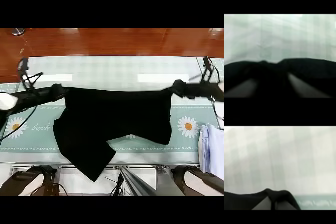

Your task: Fold the shirts.

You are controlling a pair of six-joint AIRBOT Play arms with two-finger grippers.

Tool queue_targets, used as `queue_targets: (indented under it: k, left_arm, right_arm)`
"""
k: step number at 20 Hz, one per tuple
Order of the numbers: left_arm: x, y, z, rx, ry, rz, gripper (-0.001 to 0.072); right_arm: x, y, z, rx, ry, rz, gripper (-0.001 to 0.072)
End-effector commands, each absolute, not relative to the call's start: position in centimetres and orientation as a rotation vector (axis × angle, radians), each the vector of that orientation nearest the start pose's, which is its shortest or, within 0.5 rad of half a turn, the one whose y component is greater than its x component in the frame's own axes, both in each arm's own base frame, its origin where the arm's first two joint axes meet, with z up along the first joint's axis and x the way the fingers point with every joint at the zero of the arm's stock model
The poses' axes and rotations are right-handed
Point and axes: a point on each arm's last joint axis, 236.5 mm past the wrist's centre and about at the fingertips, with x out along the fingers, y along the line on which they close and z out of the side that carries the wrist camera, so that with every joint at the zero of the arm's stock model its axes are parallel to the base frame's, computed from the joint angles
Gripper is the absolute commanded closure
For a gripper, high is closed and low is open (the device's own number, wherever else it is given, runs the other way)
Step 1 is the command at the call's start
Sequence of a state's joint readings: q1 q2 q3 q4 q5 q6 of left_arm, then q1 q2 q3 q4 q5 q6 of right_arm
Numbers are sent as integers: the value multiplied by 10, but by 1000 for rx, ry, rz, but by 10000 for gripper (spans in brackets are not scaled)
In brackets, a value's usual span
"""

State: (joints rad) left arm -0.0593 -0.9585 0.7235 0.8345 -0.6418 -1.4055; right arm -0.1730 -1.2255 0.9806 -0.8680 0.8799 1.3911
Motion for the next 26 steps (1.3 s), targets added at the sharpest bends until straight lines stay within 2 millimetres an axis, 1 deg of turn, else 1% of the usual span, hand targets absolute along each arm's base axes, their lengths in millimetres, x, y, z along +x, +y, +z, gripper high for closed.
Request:
queue_targets:
  k: [1,2,3,4,5,6,7,8,9,10,11,13,14,15,16,17,19,21,23,24,26]
  left_arm:
    - [402,-116,48,-569,804,-251,3]
    - [399,-105,51,-511,840,-255,4]
    - [391,-89,52,-449,900,-251,4]
    - [378,-67,49,-393,980,-228,5]
    - [359,-35,42,-359,1082,-167,6]
    - [335,-3,33,-356,1185,-86,6]
    - [310,20,23,-374,1272,-24,6]
    - [283,34,11,-434,1358,18,6]
    - [261,37,-1,-508,1425,38,6]
    - [245,32,-16,-602,1465,54,6]
    - [232,19,-30,-677,1500,37,5]
    - [207,-6,-54,-740,1574,-29,6]
    - [199,-14,-61,-751,1596,-57,6]
    - [193,-20,-67,-761,1609,-76,5]
    - [187,-25,-72,-770,1621,-94,6]
    - [181,-29,-78,-780,1632,-97,5]
    - [174,-35,-89,-807,1643,-86,6]
    - [171,-45,-97,-845,1630,-111,5]
    - [176,-60,-102,-898,1591,-132,6]
    - [181,-70,-103,-927,1565,-151,6]
    - [190,-93,-102,-931,1524,-220,6]
  right_arm:
    - [479,50,38,708,993,252,104]
    - [484,45,52,698,990,273,86]
    - [485,33,65,685,980,277,87]
    - [480,16,76,667,984,268,91]
    - [469,-4,81,642,1003,244,91]
    - [450,-29,78,602,1051,197,91]
    - [425,-53,67,542,1136,138,92]
    - [394,-73,50,499,1237,74,92]
    - [369,-82,33,508,1304,26,92]
    - [348,-78,15,576,1334,-14,92]
    - [331,-66,-3,632,1349,-24,92]
    - [296,-36,-38,693,1372,7,92]
    - [275,-28,-54,693,1405,2,92]
    - [257,-21,-65,700,1446,1,92]
    - [241,-12,-72,696,1486,27,92]
    - [230,-4,-75,706,1510,47,92]
    - [225,1,-77,724,1505,47,92]
    - [221,4,-78,729,1519,54,92]
    - [221,5,-77,732,1518,55,92]
    - [222,6,-77,740,1515,55,93]
    - [226,9,-74,762,1499,63,92]
